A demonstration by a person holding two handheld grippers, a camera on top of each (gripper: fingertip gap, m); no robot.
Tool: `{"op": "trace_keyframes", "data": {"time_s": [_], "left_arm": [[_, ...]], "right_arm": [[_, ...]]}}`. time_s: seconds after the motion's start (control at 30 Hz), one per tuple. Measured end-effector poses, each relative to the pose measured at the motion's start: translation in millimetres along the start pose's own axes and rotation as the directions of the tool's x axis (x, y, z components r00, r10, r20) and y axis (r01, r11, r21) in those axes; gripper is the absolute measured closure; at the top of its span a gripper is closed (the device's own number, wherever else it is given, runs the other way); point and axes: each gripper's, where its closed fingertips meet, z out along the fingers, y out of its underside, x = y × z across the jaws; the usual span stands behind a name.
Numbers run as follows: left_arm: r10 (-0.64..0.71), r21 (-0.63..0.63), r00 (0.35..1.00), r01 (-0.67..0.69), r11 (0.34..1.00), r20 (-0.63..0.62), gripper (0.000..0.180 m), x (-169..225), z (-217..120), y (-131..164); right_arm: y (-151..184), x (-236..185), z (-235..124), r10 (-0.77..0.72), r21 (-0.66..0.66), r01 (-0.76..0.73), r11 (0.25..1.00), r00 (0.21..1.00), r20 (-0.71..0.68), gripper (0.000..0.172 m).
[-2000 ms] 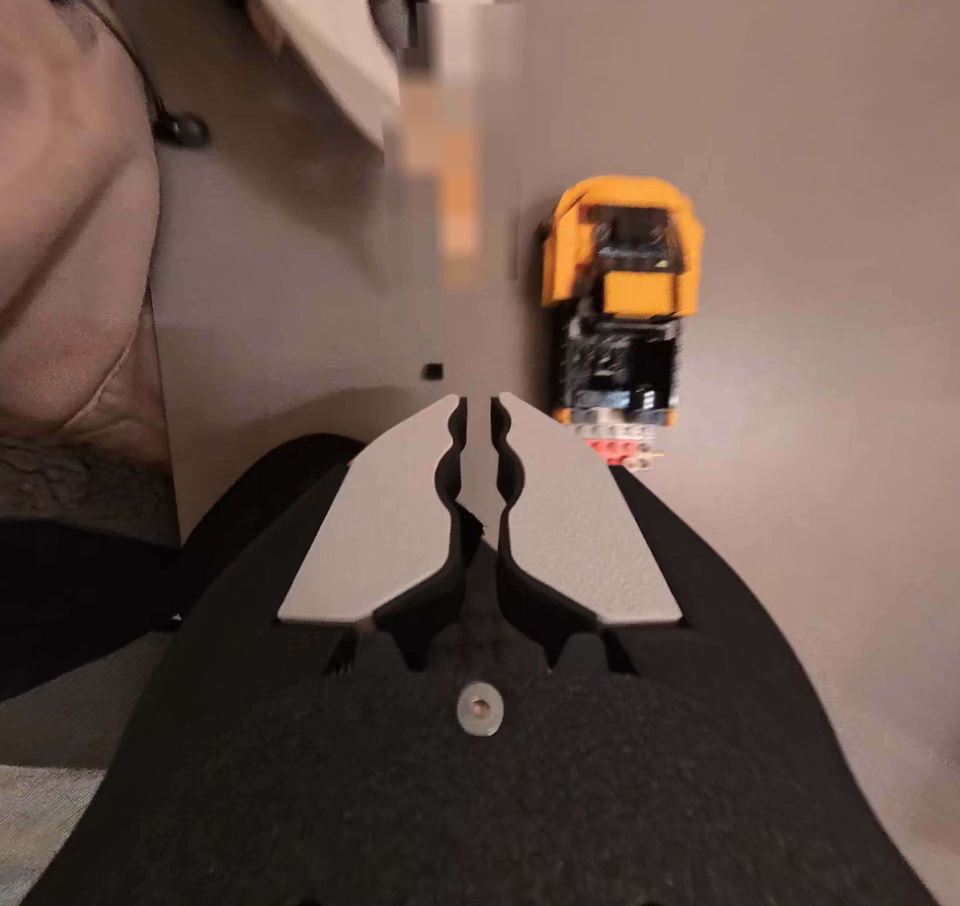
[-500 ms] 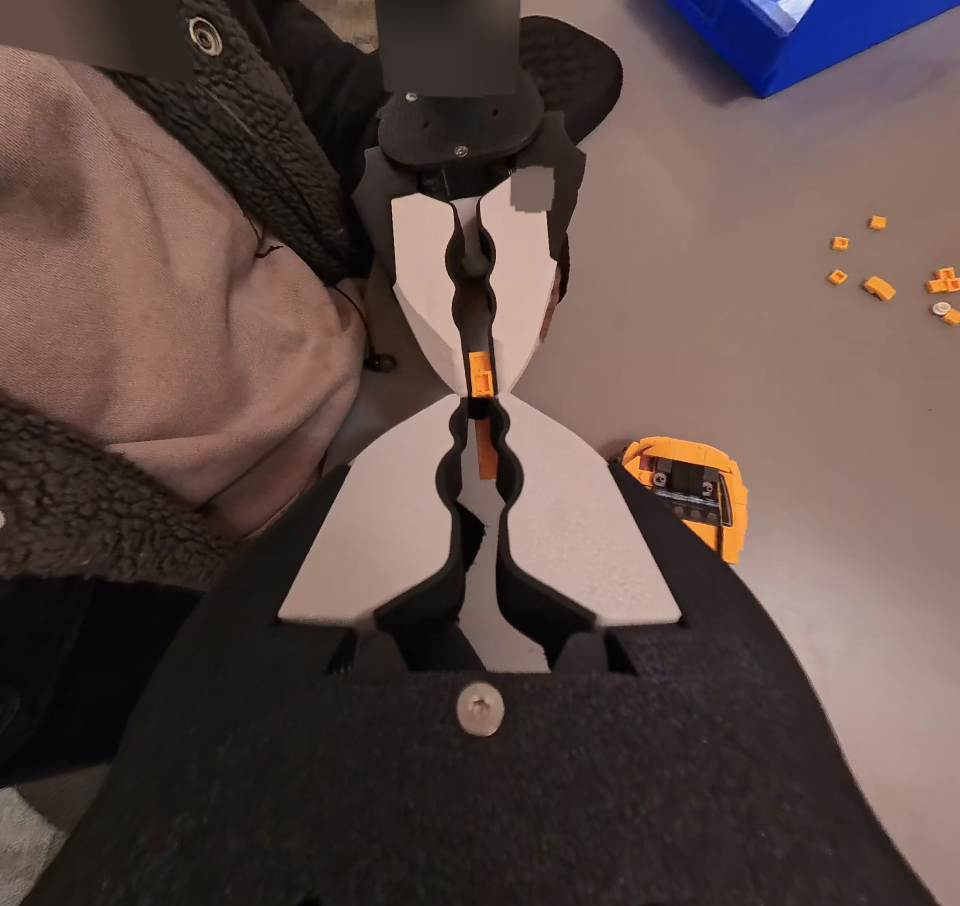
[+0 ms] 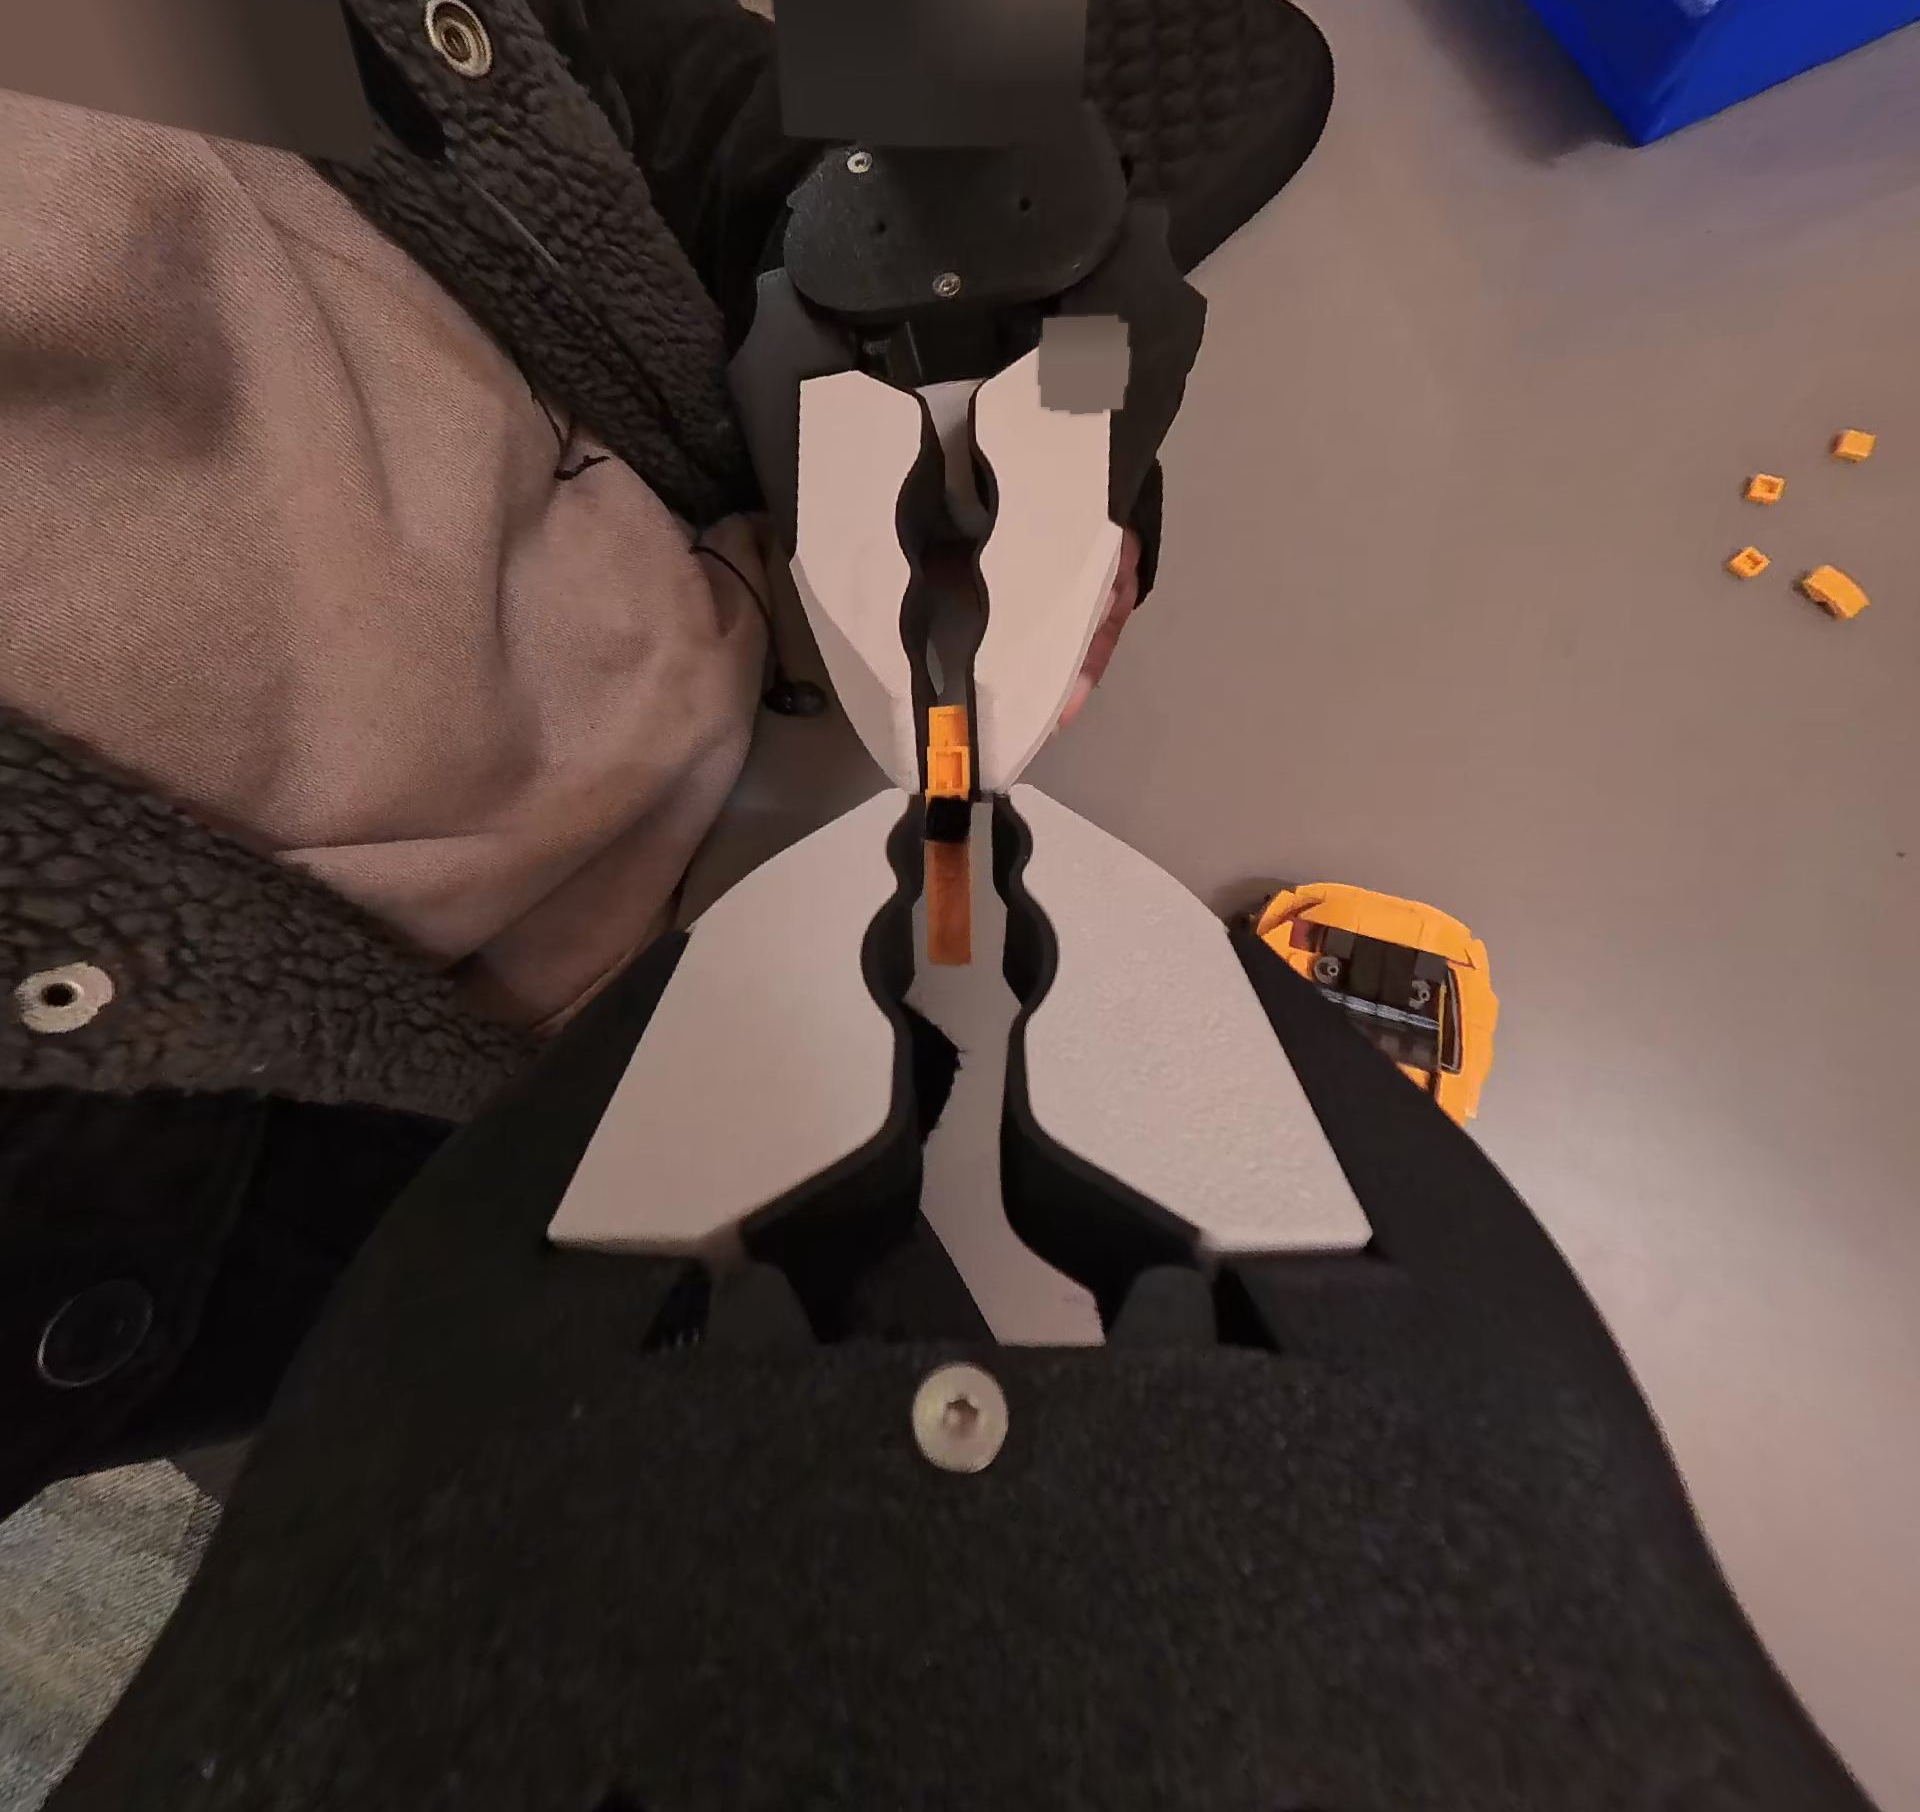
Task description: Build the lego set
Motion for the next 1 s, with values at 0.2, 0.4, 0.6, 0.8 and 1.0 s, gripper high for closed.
{"op": "trace_keyframes", "data": {"time_s": [0.2, 0.4, 0.6, 0.8, 1.0], "left_arm": [[-0.002, 0.022, 1.000, 0.002, 1.000, -0.001, 0.172, 0, -2, -4], [-0.006, 0.039, 1.000, 0.006, 0.999, 0.010, 0.172, -2, -3, -6], [-0.009, 0.035, 0.999, 0.008, 0.999, 0.035, 0.172, -6, -4, -6], [-0.009, 0.028, 0.998, 0.007, 1.000, 0.066, 0.172, -11, -4, -5], [-0.003, 0.024, 0.998, 0.002, 1.000, 0.058, 0.172, -9, -4, -4]], "right_arm": [[-6, 0, -3, -0.006, 0.015, 0.006, 1.000, 1.000, 0.003, 0.159], [-7, -1, -11, -0.041, 0.031, 0.043, 0.999, 0.998, -0.055, 0.158], [-7, -1, -15, -0.072, 0.058, 0.082, 0.995, 0.985, -0.156, 0.158], [-3, 9, -7, -0.089, 0.011, 0.095, 0.995, 0.958, -0.273, 0.158], [-1, 9, -4, -0.092, -0.017, 0.091, 0.996, 0.963, -0.253, 0.163]]}}
